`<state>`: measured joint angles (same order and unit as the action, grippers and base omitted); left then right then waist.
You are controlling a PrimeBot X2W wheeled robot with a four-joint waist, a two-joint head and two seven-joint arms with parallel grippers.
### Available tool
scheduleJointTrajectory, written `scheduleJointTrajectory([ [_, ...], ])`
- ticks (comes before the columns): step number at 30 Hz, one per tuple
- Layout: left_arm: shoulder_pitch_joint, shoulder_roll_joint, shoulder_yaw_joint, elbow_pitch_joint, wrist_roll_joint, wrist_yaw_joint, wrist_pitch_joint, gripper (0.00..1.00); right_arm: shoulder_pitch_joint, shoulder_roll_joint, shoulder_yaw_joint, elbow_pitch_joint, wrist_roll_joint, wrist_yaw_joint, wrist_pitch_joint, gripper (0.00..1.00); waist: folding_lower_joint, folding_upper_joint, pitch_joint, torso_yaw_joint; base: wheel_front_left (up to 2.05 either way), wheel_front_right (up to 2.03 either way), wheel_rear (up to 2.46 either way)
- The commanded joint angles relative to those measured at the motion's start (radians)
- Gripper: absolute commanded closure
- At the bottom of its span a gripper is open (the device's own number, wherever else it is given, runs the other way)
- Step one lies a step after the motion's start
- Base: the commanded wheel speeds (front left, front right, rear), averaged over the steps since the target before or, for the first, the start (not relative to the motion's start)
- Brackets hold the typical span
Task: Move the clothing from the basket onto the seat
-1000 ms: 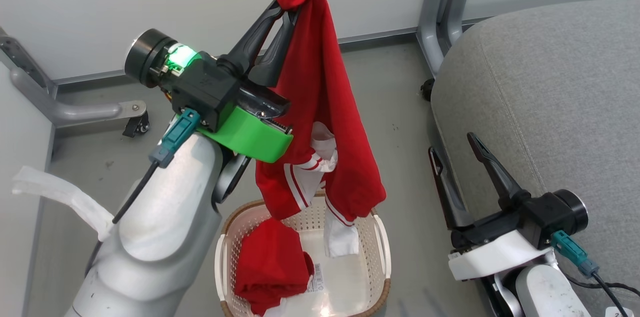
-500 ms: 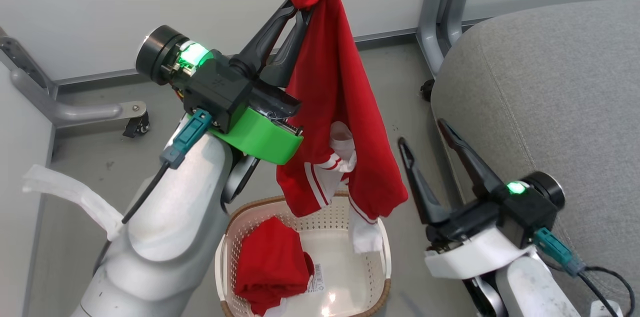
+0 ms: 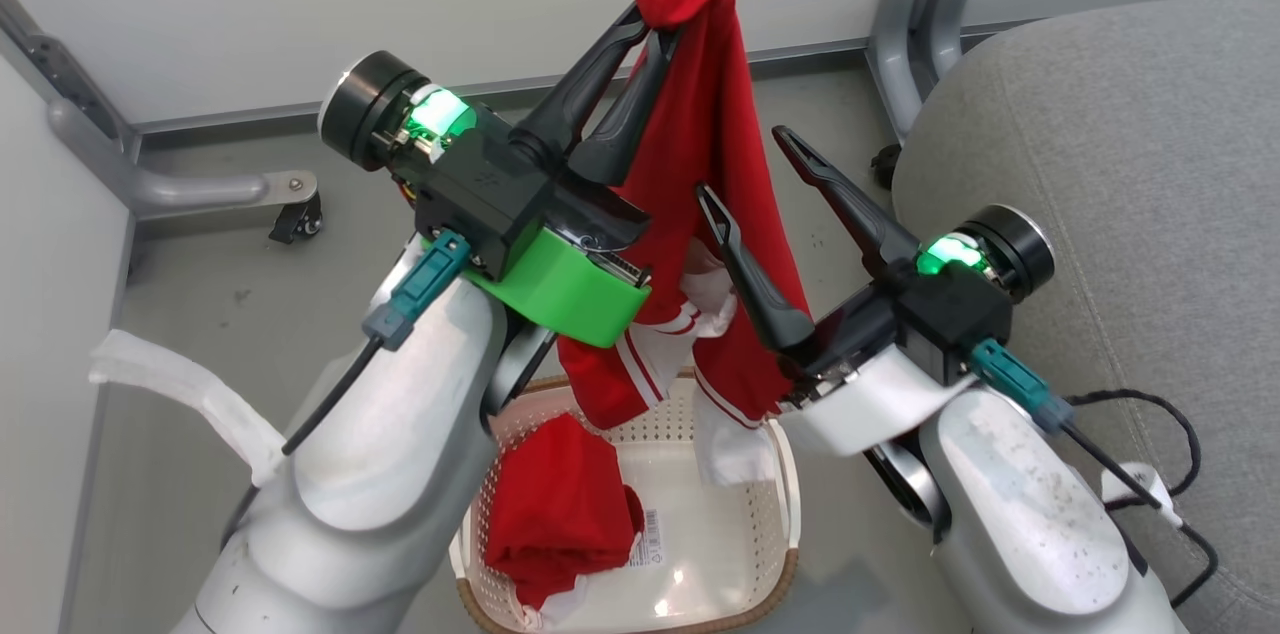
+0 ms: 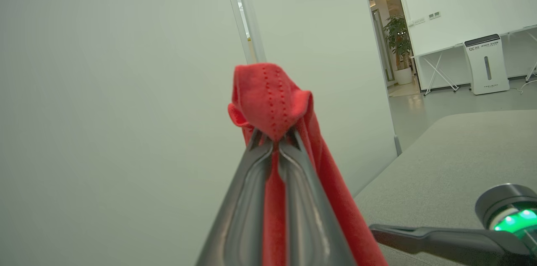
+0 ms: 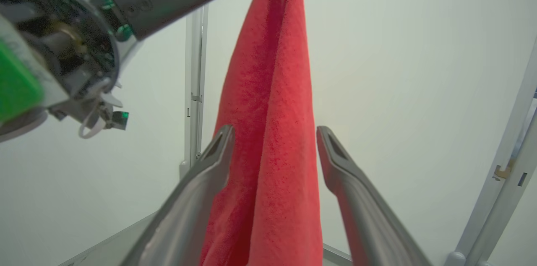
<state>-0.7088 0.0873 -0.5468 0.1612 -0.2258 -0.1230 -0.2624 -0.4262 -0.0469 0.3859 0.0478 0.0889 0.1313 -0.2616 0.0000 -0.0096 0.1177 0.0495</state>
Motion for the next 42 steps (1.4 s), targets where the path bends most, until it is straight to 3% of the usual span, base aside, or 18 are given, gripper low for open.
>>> scheduleJointTrajectory([
  [1,-0.019,-0.003,-0.001,-0.008,0.009,-0.002,-0.004,1.00,-0.020,-0.004,0.000,0.029,0.000,-0.001,-0.003,0.00,0.0000,0.0096,0.009,0.011,0.00,0.00,0.00],
  [15,-0.010,-0.027,-0.052,-0.052,-0.009,-0.007,-0.004,1.00,-0.110,-0.003,0.063,0.244,0.095,-0.001,-0.003,0.00,0.0000,0.0096,0.034,0.037,0.00,0.00,0.00],
  [16,-0.009,-0.028,-0.055,-0.053,-0.009,-0.008,-0.004,1.00,-0.112,-0.003,0.065,0.253,0.109,-0.001,-0.003,0.11,0.0000,0.0096,0.035,0.039,0.00,0.00,0.00],
  [17,-0.007,-0.029,-0.059,-0.055,-0.011,-0.008,-0.004,1.00,-0.116,-0.004,0.068,0.265,0.119,-0.001,-0.003,0.77,0.0000,0.0096,0.034,0.041,0.00,0.00,0.00],
  [18,-0.005,-0.030,-0.061,-0.055,-0.012,-0.008,-0.004,1.00,-0.116,-0.004,0.073,0.272,0.127,-0.001,-0.003,1.00,0.0000,0.0096,0.033,0.042,0.00,0.00,0.00],
  [31,0.037,-0.032,-0.054,-0.024,-0.016,-0.007,-0.004,1.00,-0.070,-0.004,0.066,0.262,0.145,-0.001,-0.003,1.00,0.0000,0.0096,0.018,0.026,0.00,0.00,0.00],
  [32,0.040,-0.032,-0.048,-0.020,-0.018,-0.005,-0.004,0.59,-0.067,-0.004,0.065,0.258,0.145,-0.001,-0.003,1.00,0.0000,0.0096,0.017,0.025,0.00,0.00,0.00],
  [33,0.045,-0.032,-0.047,-0.012,-0.017,-0.003,-0.003,0.00,-0.063,-0.003,0.064,0.255,0.149,-0.001,-0.003,1.00,0.0000,0.0096,0.016,0.024,0.00,0.00,0.00],
  [42,0.059,-0.029,-0.042,0.002,0.007,-0.005,-0.002,0.00,-0.037,-0.004,0.022,0.260,0.146,-0.001,-0.003,1.00,0.0000,0.0096,0.024,0.026,0.00,0.00,0.00],
])
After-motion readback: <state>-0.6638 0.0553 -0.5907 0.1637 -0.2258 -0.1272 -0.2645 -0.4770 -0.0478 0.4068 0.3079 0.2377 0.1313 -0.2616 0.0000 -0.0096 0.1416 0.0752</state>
